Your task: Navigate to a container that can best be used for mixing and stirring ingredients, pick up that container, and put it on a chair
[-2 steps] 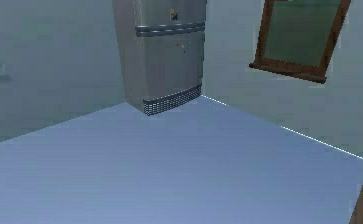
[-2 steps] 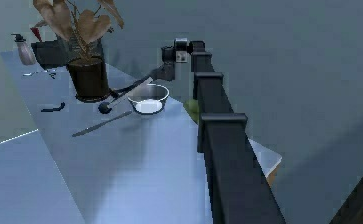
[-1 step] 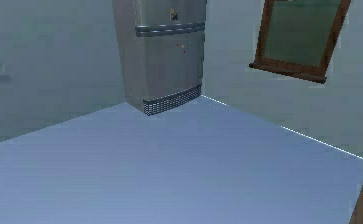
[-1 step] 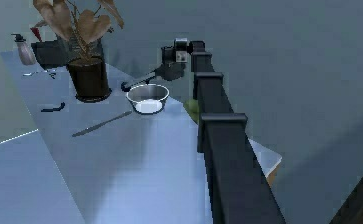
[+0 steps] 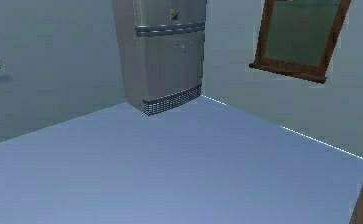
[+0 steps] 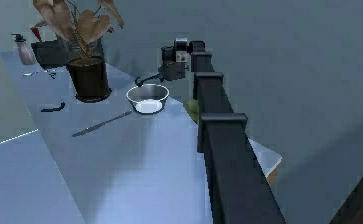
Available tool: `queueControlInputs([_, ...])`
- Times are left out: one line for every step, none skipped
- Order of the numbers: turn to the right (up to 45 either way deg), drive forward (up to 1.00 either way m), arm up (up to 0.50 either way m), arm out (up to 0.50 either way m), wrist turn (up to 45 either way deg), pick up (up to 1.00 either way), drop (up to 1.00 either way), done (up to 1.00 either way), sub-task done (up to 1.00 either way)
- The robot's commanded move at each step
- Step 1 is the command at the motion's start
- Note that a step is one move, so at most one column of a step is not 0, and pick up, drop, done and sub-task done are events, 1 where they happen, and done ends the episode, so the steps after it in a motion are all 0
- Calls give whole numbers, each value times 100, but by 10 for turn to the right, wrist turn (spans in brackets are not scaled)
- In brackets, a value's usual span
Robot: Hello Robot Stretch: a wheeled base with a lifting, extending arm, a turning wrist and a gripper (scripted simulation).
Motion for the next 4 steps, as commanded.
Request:
queueControlInputs([0, 0, -8, 0, 0, 0, 0, 0, 0])
queueControlInputs([0, 0, 0, 0, 0, 100, 0, 0, 0])
queueControlInputs([0, 0, 8, 0, 0, 0, 0, 0, 0])
queueControlInputs([0, 0, 0, 0, -450, 0, 0, 0, 0])
